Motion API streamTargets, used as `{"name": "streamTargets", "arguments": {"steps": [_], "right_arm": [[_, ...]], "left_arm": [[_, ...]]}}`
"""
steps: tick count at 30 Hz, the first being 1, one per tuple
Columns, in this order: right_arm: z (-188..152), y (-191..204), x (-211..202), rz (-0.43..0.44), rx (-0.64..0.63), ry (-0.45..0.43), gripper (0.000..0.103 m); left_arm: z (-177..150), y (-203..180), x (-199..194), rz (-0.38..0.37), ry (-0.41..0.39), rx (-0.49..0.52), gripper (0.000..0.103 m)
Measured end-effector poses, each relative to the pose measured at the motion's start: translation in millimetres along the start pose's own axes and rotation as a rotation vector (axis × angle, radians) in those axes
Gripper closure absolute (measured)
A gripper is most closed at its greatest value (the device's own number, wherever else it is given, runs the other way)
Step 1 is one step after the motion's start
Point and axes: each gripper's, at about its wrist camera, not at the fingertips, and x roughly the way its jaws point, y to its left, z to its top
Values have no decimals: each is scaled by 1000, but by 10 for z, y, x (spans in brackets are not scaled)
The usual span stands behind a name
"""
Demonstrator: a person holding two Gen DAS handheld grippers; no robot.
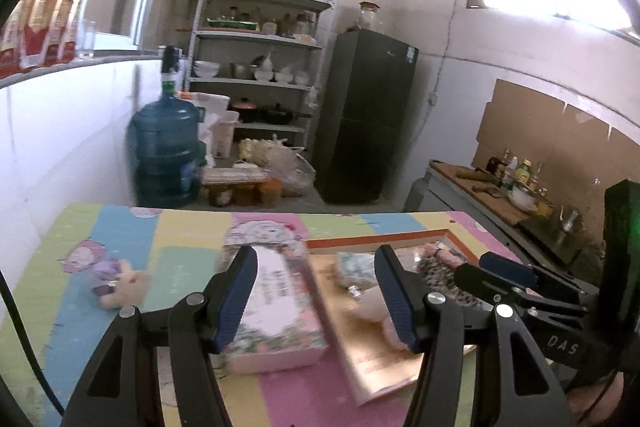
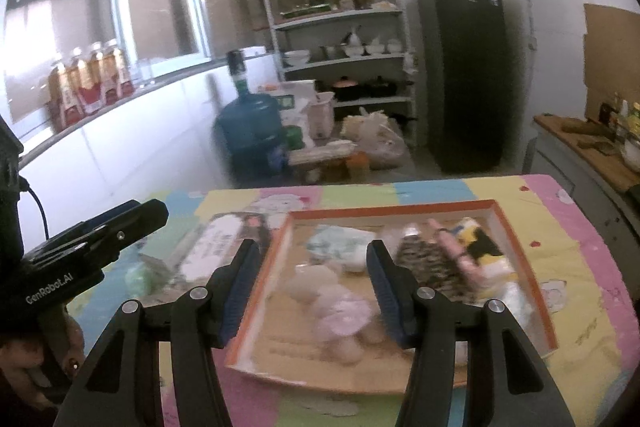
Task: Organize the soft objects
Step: 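Move the left tool to the teddy bear in purple dress while the right tool reaches the mint-green pack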
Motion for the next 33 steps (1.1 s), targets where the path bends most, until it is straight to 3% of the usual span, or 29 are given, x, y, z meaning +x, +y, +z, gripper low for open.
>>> {"name": "streamTargets", "arguments": {"steps": [11, 14, 19, 23, 33], "right_arm": [[-212, 955, 187, 162, -69, 50, 44], [-326, 1224, 298, 219, -84, 81, 35], [-506, 1723, 574, 288, -119, 143, 33], [-619, 1933, 831, 314, -125, 193, 33], [-732, 2140, 1477, 282, -76, 287, 33]], "left_arm": [[-177, 1023, -498, 120, -29, -71, 42], [-231, 1284, -612, 156, -31, -85, 42], [-328, 1661, -748, 191, -30, -109, 42], [-380, 1879, -802, 174, -24, -127, 42], [-244, 2191, -645, 175, 2, -92, 42]]}}
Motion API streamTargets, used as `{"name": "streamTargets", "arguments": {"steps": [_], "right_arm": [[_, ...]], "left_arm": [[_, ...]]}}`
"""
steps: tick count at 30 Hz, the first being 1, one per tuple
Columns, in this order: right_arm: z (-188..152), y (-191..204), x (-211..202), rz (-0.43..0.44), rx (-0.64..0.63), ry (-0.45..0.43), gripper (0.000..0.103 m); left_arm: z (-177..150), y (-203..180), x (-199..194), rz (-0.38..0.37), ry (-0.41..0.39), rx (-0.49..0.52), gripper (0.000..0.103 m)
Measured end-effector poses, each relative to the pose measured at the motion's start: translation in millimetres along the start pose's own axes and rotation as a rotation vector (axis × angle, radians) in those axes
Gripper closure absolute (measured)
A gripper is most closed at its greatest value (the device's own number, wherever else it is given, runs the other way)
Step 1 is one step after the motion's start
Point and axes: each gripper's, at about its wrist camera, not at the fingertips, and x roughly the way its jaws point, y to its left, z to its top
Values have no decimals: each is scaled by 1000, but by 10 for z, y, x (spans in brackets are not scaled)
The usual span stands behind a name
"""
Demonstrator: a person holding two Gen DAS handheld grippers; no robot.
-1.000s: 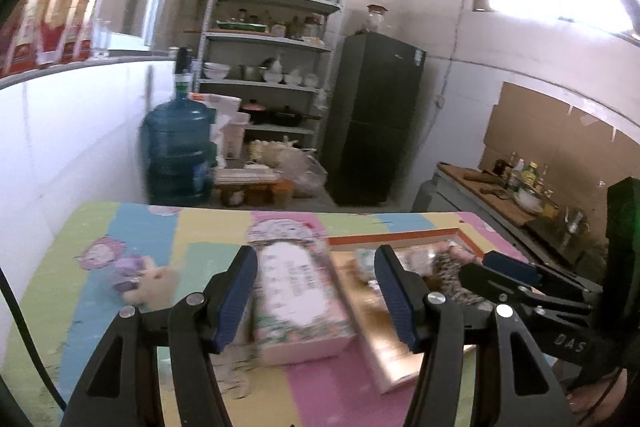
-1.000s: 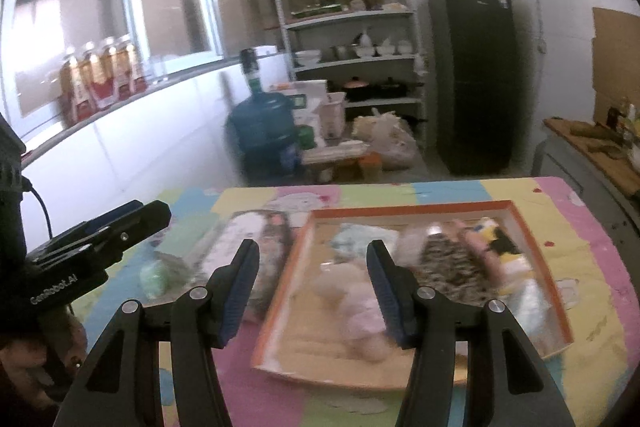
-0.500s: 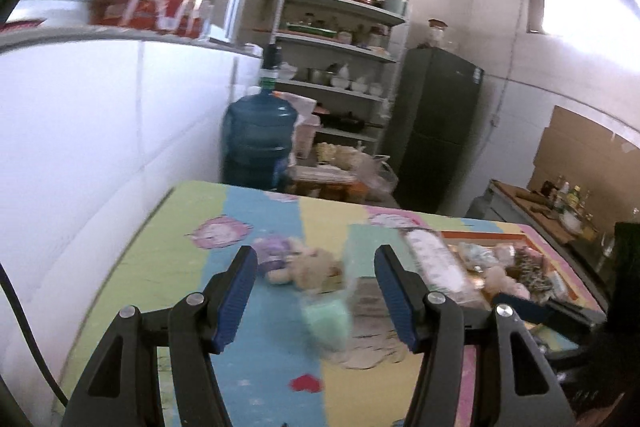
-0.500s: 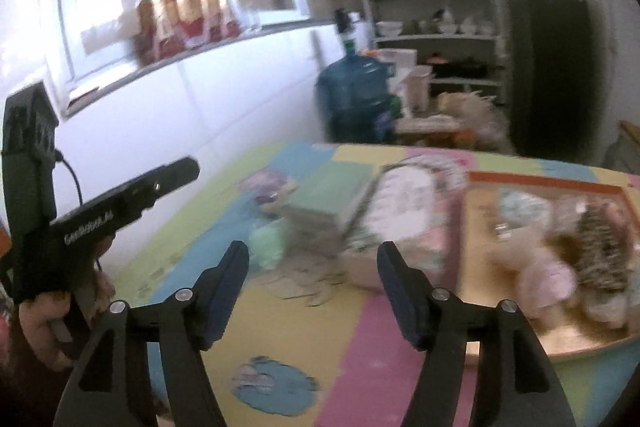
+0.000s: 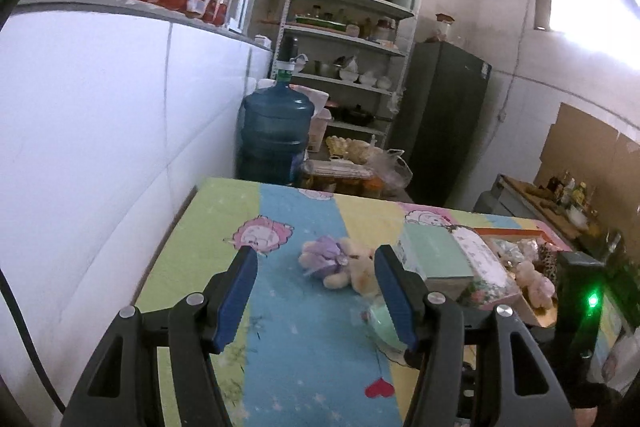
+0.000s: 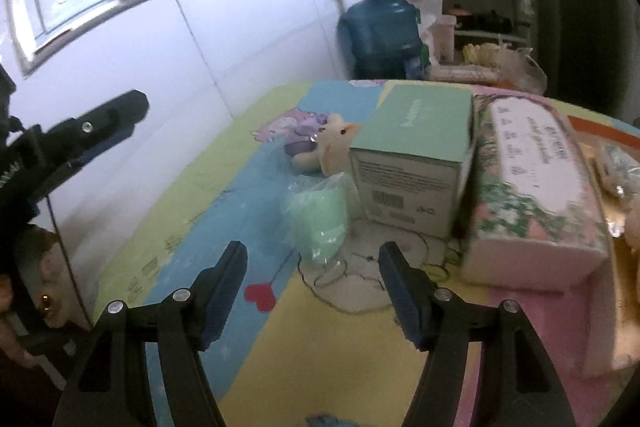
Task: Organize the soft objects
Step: 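Move the left tool to the teddy bear in purple dress while the right tool reaches the mint-green pack, then grasp the teddy bear with the left tool while the right tool grasps the mint-green pack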
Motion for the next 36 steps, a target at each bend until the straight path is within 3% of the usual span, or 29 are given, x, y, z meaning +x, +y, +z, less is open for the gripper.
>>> {"name": "streamTargets", "arguments": {"steps": [11, 13, 14, 22, 28, 31, 36], "right_arm": [[167, 1, 342, 3, 17, 27, 33], [168, -14, 354, 15, 18, 34, 57], [173, -19, 374, 15, 15, 42, 62], [80, 65, 198, 78, -21, 47, 63], [-9, 17, 71, 91, -17, 47, 63], [-35, -7, 48, 93, -9, 44, 63], [-55, -14, 55, 111, 8, 47, 62]], "left_arm": [[240, 109, 585, -137, 78, 31, 42], [279, 86, 691, -143, 97, 65, 42], [298, 60, 751, -156, 102, 92, 42], [353, -134, 1271, -300, 182, 289, 42], [247, 70, 1723, -398, 277, 211, 42], [158, 148, 1870, -400, 317, 192, 42], [102, 261, 2006, -466, 402, 76, 42]]}}
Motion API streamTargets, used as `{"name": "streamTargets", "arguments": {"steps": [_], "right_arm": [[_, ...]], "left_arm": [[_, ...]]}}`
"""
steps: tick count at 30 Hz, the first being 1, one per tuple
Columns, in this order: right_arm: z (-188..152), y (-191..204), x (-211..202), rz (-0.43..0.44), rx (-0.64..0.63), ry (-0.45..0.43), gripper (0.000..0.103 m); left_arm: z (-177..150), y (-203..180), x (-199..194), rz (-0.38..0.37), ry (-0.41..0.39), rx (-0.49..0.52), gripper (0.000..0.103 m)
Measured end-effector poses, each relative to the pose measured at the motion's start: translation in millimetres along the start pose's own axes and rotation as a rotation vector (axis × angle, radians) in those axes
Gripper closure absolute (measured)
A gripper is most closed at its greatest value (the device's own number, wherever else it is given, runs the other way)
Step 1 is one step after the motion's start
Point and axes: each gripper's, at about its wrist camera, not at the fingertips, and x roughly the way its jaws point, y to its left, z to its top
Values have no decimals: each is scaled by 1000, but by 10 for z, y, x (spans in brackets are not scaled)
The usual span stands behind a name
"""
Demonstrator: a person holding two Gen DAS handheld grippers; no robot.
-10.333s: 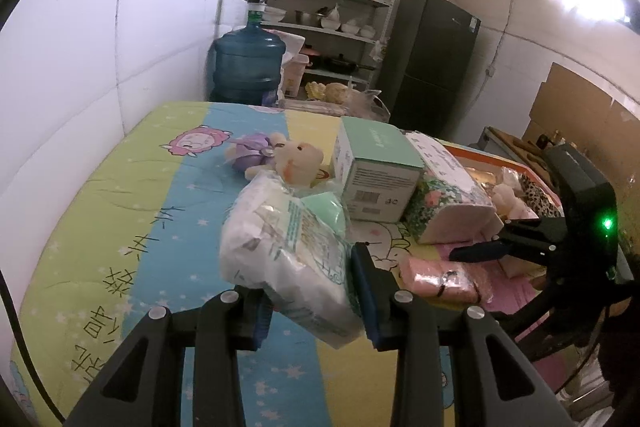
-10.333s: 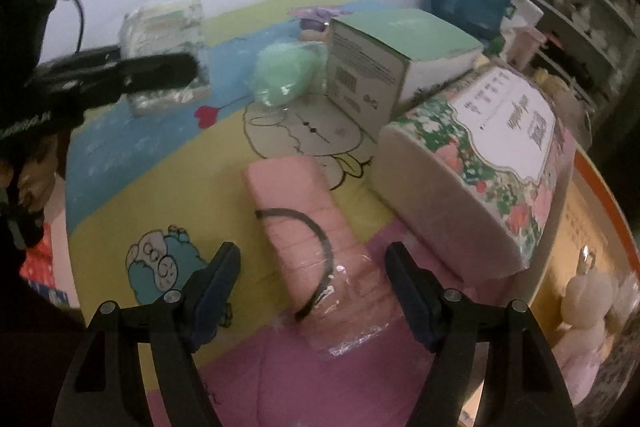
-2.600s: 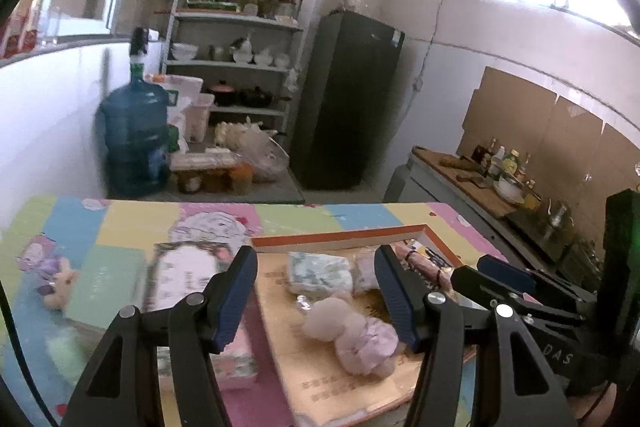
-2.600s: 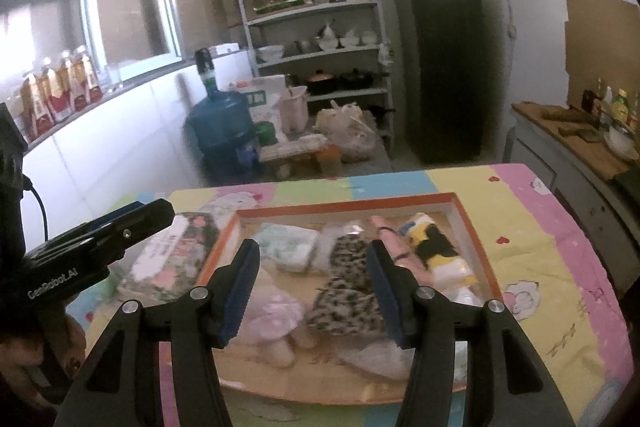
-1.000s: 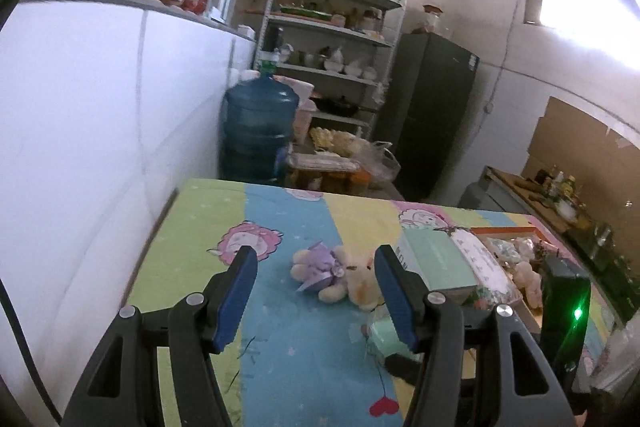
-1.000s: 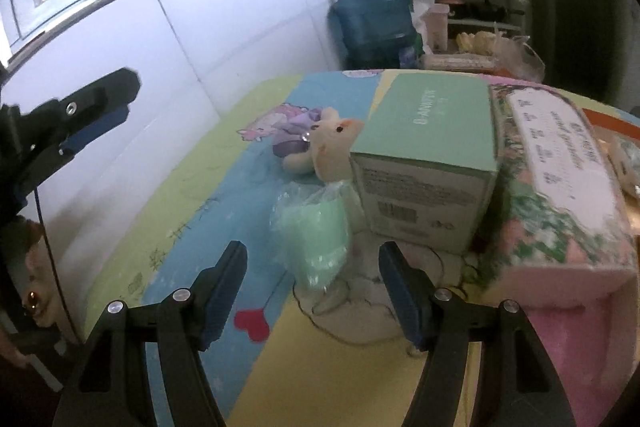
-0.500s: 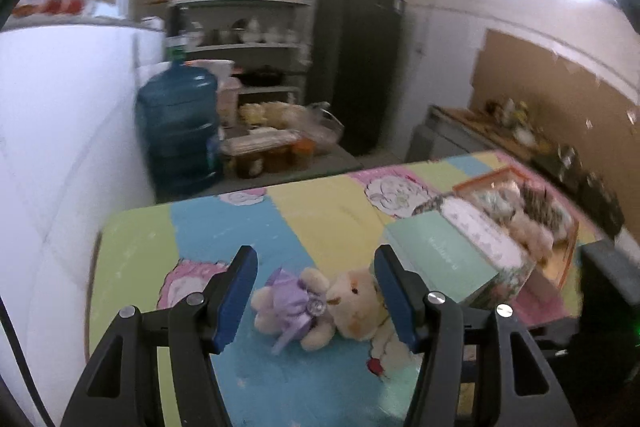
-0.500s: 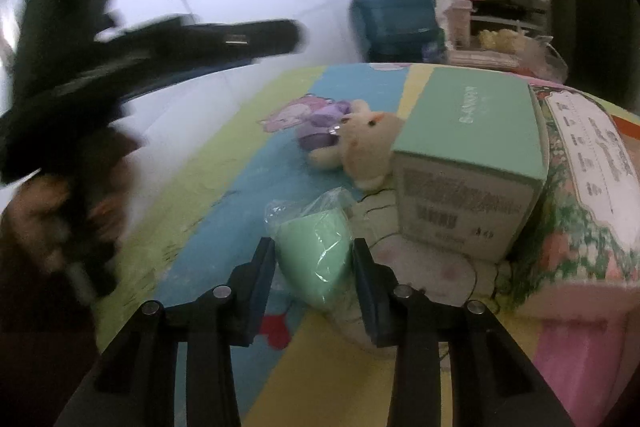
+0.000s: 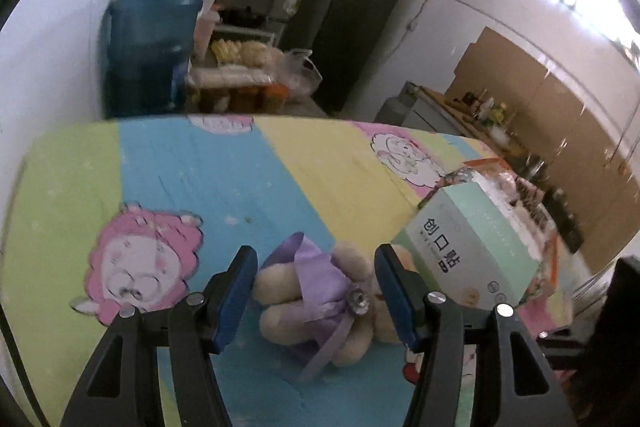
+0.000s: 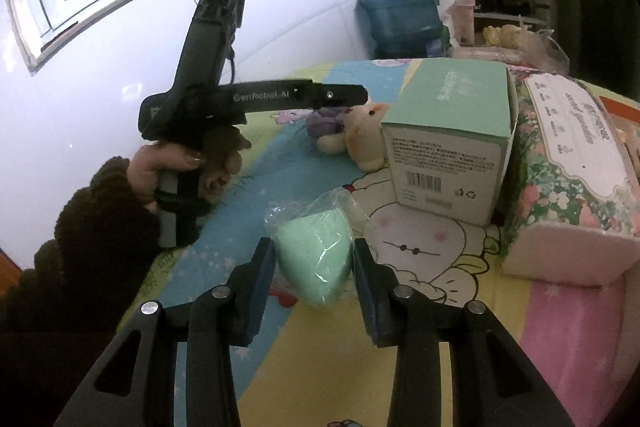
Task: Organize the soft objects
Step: 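Grasp the teddy bear with the left tool while the right tool grasps the mint-green pack, then carry the teddy bear and mint-green pack over the cardboard box with both tools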
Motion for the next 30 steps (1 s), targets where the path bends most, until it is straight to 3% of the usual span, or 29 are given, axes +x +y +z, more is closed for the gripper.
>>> {"name": "streamTargets", "arguments": {"steps": [3, 5, 8, 10, 12, 13, 21, 30], "right_arm": [[22, 16, 11, 4, 0, 1, 62], [33, 24, 16, 5, -1, -1, 62], [42, 20, 16, 4, 1, -3, 62], [46, 14, -1, 5, 3, -6, 62], [50, 11, -19, 4, 4, -11, 62], [47, 10, -26, 4, 5, -12, 62], [3, 59, -135, 3, -7, -30, 62], [-87, 105, -378, -5, -14, -74, 62]], "left_arm": [[-65, 102, 24, -56, 7, -105, 42], [-94, 91, 4, -52, 3, -105, 42], [-173, -27, -81, -41, -23, -73, 54], [-247, -188, -169, 13, -47, -25, 66], [-305, -326, -243, 65, -87, 13, 70], [-347, -409, -313, 95, -117, 32, 80], [-689, -970, -686, 229, -236, 132, 84], [-909, -1343, -1147, 321, -374, 128, 84]]}}
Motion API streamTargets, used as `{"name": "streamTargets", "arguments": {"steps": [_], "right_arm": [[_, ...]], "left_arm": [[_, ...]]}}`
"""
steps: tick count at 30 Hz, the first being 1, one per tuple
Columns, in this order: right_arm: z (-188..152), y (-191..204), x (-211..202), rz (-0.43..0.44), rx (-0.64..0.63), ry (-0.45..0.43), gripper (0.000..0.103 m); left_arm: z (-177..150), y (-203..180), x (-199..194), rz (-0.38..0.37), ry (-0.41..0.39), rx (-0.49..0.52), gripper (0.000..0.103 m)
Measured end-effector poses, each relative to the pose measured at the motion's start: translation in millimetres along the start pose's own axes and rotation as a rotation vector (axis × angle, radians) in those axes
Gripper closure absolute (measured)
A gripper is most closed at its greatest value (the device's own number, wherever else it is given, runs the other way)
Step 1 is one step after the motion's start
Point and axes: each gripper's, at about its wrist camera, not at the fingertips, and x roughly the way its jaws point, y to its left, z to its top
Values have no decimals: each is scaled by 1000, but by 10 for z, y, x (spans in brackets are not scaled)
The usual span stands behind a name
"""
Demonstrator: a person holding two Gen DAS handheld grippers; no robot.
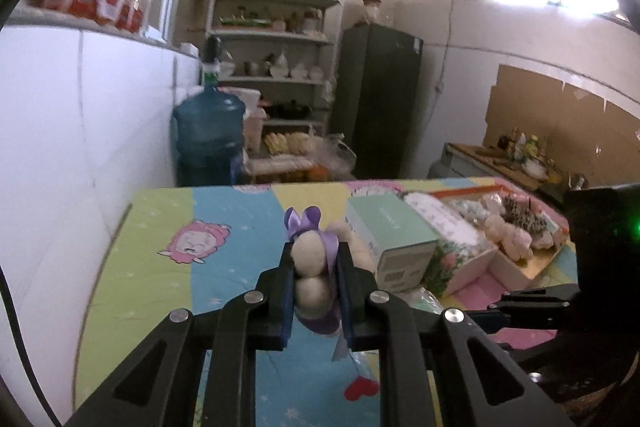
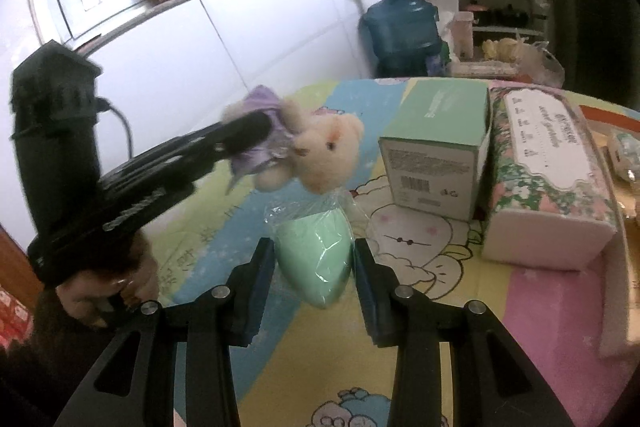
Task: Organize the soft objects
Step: 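Carry the teddy bear and mint-green pack over the cardboard box with both tools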
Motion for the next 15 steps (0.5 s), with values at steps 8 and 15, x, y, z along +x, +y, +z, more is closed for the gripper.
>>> {"name": "streamTargets", "arguments": {"steps": [8, 15], "right_arm": [[-50, -13, -286, -16, -4, -54, 62], [-60, -162, -582, -44, 20, -107, 62]], "left_arm": [[37, -340, -355, 64, -75, 2, 84], [94, -745, -475, 56, -126, 35, 84]]}}
